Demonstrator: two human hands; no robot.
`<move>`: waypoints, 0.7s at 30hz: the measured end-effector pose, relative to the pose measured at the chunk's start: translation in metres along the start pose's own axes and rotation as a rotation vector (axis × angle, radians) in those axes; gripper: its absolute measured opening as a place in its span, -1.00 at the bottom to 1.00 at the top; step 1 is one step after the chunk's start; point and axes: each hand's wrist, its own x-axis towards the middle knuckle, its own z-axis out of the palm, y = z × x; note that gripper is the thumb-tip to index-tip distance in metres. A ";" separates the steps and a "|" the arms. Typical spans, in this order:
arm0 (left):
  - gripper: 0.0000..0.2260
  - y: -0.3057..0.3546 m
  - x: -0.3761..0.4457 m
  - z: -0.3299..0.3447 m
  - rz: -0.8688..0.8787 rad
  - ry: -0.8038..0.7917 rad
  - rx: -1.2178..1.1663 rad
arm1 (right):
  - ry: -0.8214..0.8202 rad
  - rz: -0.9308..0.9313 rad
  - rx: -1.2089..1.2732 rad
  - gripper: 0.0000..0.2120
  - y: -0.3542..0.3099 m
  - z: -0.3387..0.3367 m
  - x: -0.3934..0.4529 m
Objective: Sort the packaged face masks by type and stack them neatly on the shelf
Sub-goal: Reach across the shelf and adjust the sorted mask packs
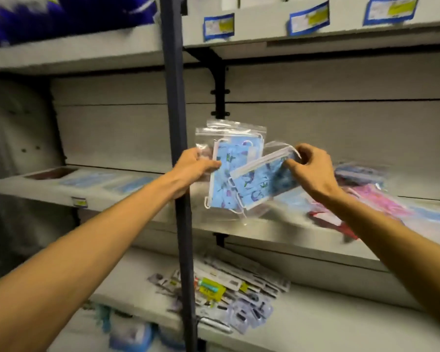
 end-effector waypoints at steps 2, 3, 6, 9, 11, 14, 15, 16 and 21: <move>-0.69 -0.012 -0.016 -0.031 -0.028 -0.035 0.028 | -0.079 -0.050 -0.039 -0.87 -0.027 0.025 -0.017; -0.68 -0.018 -0.023 -0.047 -0.051 -0.057 0.046 | -0.117 -0.078 -0.063 -0.90 -0.041 0.038 -0.026; -0.67 -0.040 -0.036 -0.092 -0.119 -0.078 0.078 | -0.252 -0.162 -0.094 -0.89 -0.079 0.080 -0.044; -0.67 -0.064 -0.046 -0.134 -0.183 -0.061 0.117 | -0.319 -0.278 -0.143 -0.74 -0.108 0.127 -0.056; -0.65 -0.081 -0.051 -0.160 -0.227 -0.050 0.105 | -0.334 -0.283 -0.139 -0.72 -0.123 0.159 -0.062; -0.62 -0.105 -0.054 -0.196 -0.284 0.013 0.061 | -0.349 -0.277 -0.142 -0.65 -0.142 0.207 -0.063; -0.62 -0.112 -0.053 -0.206 -0.302 0.033 0.054 | -0.355 -0.278 -0.149 -0.62 -0.148 0.223 -0.062; -0.63 -0.119 -0.050 -0.215 -0.315 0.047 0.037 | -0.361 -0.281 -0.154 -0.59 -0.153 0.240 -0.060; -0.66 -0.157 -0.022 -0.259 -0.354 0.053 -0.064 | -0.389 -0.262 -0.159 -0.56 -0.165 0.322 -0.048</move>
